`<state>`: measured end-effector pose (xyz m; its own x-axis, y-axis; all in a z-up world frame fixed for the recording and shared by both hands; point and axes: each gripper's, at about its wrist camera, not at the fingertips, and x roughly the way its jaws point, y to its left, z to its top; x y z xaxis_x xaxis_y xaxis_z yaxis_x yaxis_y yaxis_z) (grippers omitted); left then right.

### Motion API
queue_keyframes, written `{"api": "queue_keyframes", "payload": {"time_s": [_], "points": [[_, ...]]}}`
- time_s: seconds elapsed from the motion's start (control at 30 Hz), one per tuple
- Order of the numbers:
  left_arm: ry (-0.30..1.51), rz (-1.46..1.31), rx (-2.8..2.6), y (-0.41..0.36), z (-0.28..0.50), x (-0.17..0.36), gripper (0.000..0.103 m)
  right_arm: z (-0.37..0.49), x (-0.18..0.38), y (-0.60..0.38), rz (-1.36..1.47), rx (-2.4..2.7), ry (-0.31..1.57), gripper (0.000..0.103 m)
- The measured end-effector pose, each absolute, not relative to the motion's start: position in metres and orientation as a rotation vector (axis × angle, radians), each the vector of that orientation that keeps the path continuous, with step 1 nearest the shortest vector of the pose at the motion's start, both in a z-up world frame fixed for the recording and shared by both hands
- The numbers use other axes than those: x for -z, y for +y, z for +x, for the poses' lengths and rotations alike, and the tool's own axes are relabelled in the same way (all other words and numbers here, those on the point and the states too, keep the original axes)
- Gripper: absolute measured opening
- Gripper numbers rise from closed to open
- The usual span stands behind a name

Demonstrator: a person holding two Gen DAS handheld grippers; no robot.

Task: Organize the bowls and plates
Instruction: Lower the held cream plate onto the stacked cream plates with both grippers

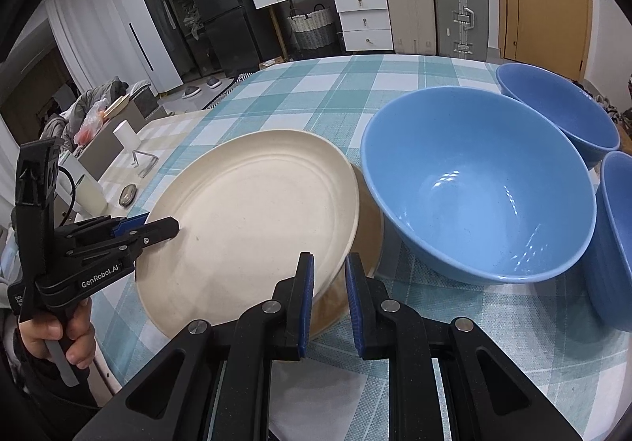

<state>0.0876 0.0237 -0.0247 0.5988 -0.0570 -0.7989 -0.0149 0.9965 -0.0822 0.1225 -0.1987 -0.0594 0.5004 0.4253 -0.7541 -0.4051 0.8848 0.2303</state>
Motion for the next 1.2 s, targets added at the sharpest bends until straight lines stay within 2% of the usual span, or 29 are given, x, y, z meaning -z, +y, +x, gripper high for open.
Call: {"api": "queue_keyframes", "payload": {"time_s": [1.2], "points": [[0.902,0.030,-0.012,0.004,0.090,0.042,0.020,0.122,0.073,-0.190,-0.077,-0.428,0.899,0.017]]}}
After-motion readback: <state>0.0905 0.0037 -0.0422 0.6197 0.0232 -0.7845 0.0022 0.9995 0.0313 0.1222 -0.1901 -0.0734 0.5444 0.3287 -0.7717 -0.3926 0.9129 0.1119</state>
